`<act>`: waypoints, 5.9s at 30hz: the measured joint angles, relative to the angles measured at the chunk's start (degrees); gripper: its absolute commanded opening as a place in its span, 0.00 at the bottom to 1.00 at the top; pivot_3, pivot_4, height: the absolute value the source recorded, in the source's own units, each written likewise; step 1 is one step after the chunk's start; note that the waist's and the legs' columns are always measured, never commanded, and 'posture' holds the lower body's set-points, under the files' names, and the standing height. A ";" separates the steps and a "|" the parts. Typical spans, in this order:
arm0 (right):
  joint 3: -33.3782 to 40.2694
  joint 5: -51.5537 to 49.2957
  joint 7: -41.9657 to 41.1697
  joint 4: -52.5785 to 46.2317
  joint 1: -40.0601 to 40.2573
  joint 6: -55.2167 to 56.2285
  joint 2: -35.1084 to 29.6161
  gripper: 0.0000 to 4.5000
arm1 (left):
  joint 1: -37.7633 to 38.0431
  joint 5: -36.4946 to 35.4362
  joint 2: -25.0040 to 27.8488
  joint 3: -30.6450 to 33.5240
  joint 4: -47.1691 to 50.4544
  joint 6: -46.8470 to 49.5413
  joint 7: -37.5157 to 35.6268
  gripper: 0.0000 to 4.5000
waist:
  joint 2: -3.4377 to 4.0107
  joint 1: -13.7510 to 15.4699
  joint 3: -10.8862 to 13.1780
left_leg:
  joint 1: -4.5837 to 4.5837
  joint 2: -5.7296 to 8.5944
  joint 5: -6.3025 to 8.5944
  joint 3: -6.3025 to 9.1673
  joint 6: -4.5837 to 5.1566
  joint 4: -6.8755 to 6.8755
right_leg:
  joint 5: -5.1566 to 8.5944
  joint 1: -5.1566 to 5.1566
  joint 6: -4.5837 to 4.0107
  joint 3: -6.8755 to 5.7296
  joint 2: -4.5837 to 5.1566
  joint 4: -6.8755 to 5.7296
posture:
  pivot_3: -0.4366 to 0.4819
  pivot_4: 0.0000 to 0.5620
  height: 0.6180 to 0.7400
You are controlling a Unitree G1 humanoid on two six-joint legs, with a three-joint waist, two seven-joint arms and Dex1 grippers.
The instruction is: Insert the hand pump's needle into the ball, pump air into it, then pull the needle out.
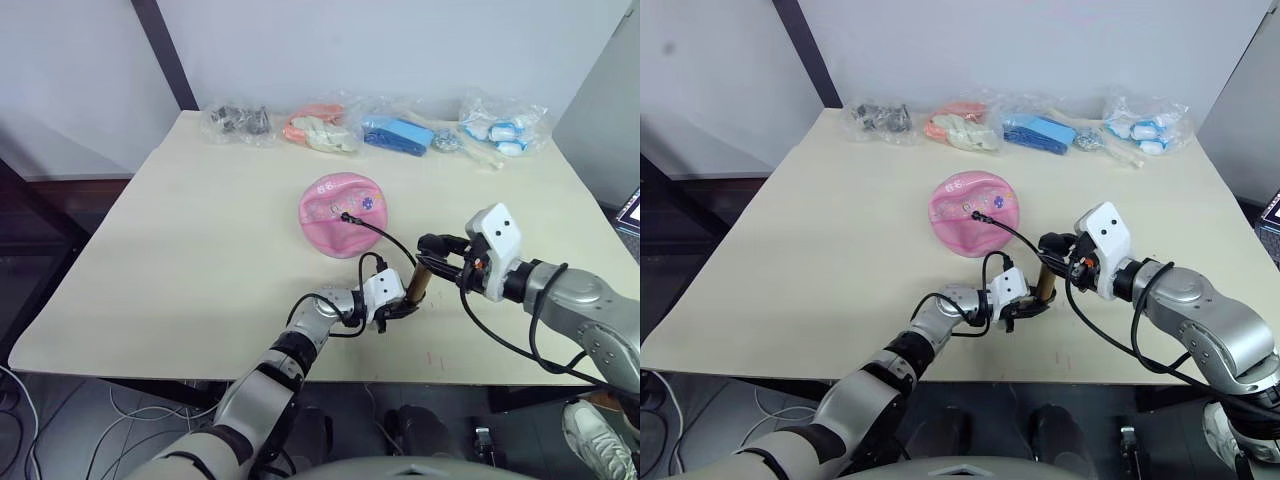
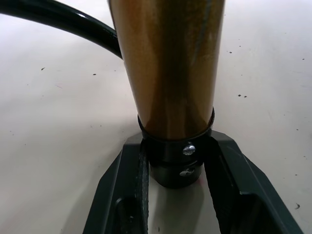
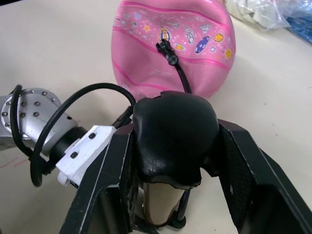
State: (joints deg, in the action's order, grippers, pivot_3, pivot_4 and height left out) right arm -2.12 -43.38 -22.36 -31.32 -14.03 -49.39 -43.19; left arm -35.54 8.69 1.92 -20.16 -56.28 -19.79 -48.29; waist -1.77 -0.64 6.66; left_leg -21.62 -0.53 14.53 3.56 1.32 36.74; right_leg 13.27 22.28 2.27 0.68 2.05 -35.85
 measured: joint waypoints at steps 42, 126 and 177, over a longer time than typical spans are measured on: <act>-5.95 4.98 3.47 3.23 0.92 7.00 5.28 0.37 | -0.51 -0.11 -0.25 0.45 -1.72 1.17 0.89 0.25 | -0.10 -0.26 -0.22 | 0.69 -0.06 0.10 -0.03 -0.16 -0.05 | 0.03 -0.55 0.03 0.09 0.28 0.02 | 0.48 0.27 1.00; 11.64 -31.65 16.25 -7.53 -12.08 -9.98 -9.75 0.37 | -3.24 -1.51 -2.02 -0.03 -2.76 -0.56 0.99 0.25 | 0.03 1.24 1.56 | -1.12 0.35 -0.02 -0.22 0.01 0.49 | -0.21 0.78 0.71 -0.14 0.59 0.03 | 0.48 0.27 1.00; 15.61 -33.13 14.28 -5.10 -11.67 -12.12 -7.86 0.24 | -2.81 -1.25 -2.43 0.04 -2.69 -1.01 1.15 0.25 | 0.55 1.41 1.81 | -1.18 0.41 -0.03 -0.11 0.00 0.55 | -0.22 0.74 0.59 -0.29 0.60 0.00 | 0.48 0.27 1.00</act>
State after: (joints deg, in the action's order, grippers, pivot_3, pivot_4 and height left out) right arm 13.49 -76.51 -8.08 -36.42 -25.70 -61.51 -51.05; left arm -38.35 7.44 -0.51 -20.11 -58.96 -20.80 -47.14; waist -1.22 0.77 8.48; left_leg -22.80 -0.12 14.50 3.45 1.33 37.29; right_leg 13.05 23.02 2.86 0.39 2.65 -35.85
